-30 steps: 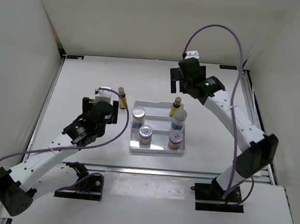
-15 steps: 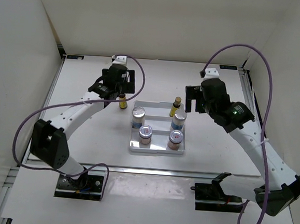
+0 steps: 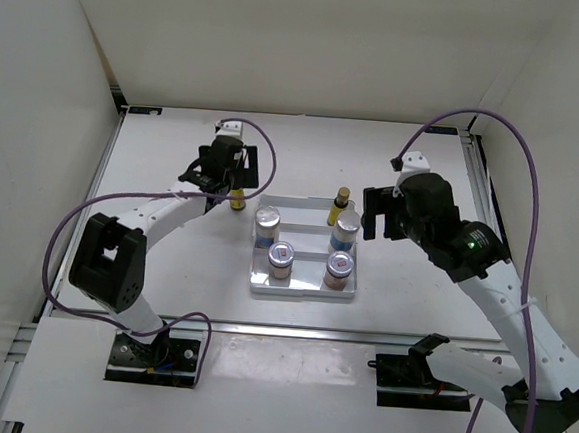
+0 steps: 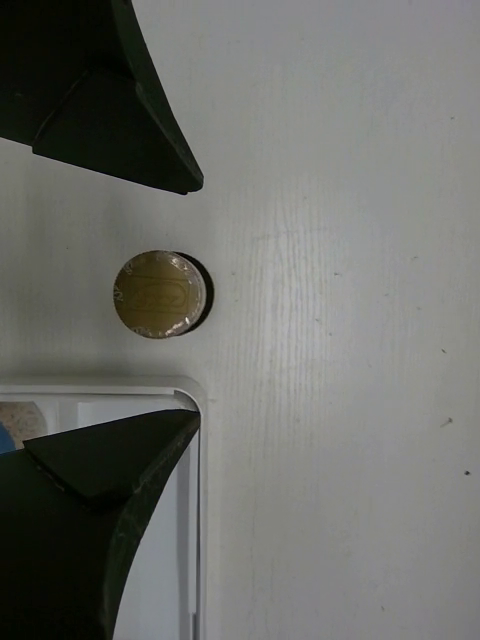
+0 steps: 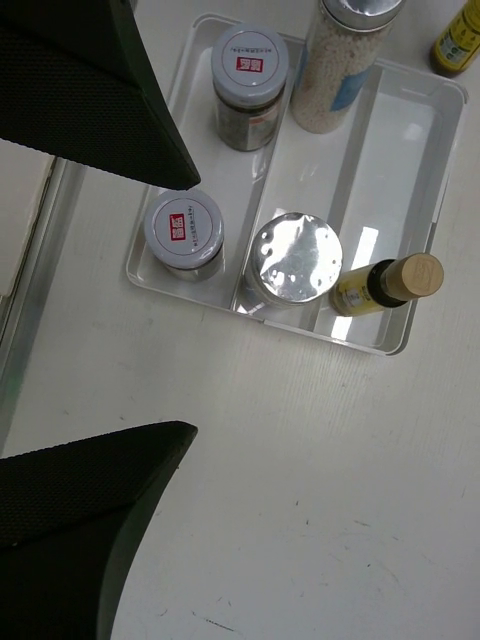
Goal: Organize the condiment bottles
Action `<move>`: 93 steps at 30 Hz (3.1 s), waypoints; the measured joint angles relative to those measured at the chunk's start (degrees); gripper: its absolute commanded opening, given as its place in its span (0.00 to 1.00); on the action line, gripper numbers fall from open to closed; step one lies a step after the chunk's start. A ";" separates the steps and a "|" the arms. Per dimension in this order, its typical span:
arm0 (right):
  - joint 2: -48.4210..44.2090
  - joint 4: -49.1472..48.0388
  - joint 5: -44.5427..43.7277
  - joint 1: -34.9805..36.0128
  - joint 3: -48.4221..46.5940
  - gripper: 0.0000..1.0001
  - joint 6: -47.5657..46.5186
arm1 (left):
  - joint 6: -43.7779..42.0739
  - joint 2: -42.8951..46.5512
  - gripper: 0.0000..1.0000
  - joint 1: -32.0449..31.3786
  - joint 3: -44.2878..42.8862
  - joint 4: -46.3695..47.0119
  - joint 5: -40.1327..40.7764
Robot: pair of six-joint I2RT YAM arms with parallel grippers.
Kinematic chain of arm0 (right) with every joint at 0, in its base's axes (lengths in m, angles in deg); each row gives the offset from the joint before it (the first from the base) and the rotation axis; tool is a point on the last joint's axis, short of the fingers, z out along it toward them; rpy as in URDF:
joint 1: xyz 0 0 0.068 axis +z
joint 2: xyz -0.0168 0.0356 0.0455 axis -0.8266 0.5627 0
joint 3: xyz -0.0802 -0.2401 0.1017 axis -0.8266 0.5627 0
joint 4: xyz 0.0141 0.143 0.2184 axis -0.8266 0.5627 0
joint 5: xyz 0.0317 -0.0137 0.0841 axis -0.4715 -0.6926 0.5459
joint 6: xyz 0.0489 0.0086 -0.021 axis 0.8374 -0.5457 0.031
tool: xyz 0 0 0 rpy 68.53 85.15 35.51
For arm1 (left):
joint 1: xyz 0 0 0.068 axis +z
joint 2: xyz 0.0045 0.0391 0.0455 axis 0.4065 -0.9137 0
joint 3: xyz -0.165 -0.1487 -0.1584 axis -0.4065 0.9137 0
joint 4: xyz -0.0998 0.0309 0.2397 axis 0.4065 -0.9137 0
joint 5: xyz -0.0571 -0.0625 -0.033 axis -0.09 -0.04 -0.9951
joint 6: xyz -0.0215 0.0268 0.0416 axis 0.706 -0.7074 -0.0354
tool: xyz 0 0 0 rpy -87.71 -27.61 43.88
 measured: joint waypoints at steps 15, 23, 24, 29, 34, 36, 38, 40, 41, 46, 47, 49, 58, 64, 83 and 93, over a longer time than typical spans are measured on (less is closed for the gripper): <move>-1.73 1.36 0.44 0.00 1.07 1.00 -0.52 | 0.87 0.15 0.82 -0.24 12.68 19.91 4.52; -1.77 1.46 0.39 0.00 1.16 1.00 -0.52 | -0.22 0.15 0.33 -0.48 13.33 24.17 5.70; -1.77 1.57 0.39 0.00 1.18 1.00 -0.52 | -0.70 0.15 0.30 -0.61 13.33 24.26 5.92; -2.01 1.84 0.37 0.00 1.18 1.00 -0.52 | -1.64 0.17 0.22 -1.16 13.38 24.50 6.64; -2.36 1.81 0.37 0.00 1.60 1.00 -0.52 | -3.34 1.36 0.11 -2.12 13.38 23.96 7.34; -2.40 1.92 0.37 0.00 1.95 1.00 -0.52 | -4.42 2.80 0.11 -3.13 13.22 23.45 8.07; -2.40 2.19 0.35 0.00 2.03 1.00 -0.52 | -5.31 4.28 0.11 -4.50 12.55 23.21 8.59; -2.43 2.27 0.35 0.00 2.03 1.00 -0.52 | -6.19 5.35 0.11 -5.70 10.93 23.08 8.94; -2.43 2.29 0.37 0.00 2.03 1.00 -0.50 | -6.62 5.68 0.11 -6.36 9.92 23.19 8.98; -2.47 2.58 0.28 0.00 2.03 1.00 -0.50 | -7.93 6.71 0.11 -9.07 6.38 24.02 8.92; -2.49 2.73 0.26 0.00 2.03 1.00 -0.50 | -7.91 6.84 0.11 -9.68 6.25 24.11 8.66; -2.58 2.82 0.17 0.00 2.03 1.00 -0.50 | -7.80 6.91 0.11 -10.58 6.25 24.06 8.00; -2.82 3.02 0.15 0.00 2.97 1.00 -0.50 | -6.99 5.40 0.11 -15.32 6.36 23.47 4.33; -4.07 3.08 -0.13 0.00 3.06 1.00 -0.42 | -6.67 1.42 0.11 -16.04 6.84 23.34 3.56; -6.12 5.77 -1.38 0.00 4.83 1.00 2.78 | -4.35 -2.93 1.00 -16.13 7.93 22.29 5.68; -5.86 8.35 -3.93 0.00 4.83 1.00 6.05 | -7.96 6.12 1.00 -16.13 -7.32 5.84 13.46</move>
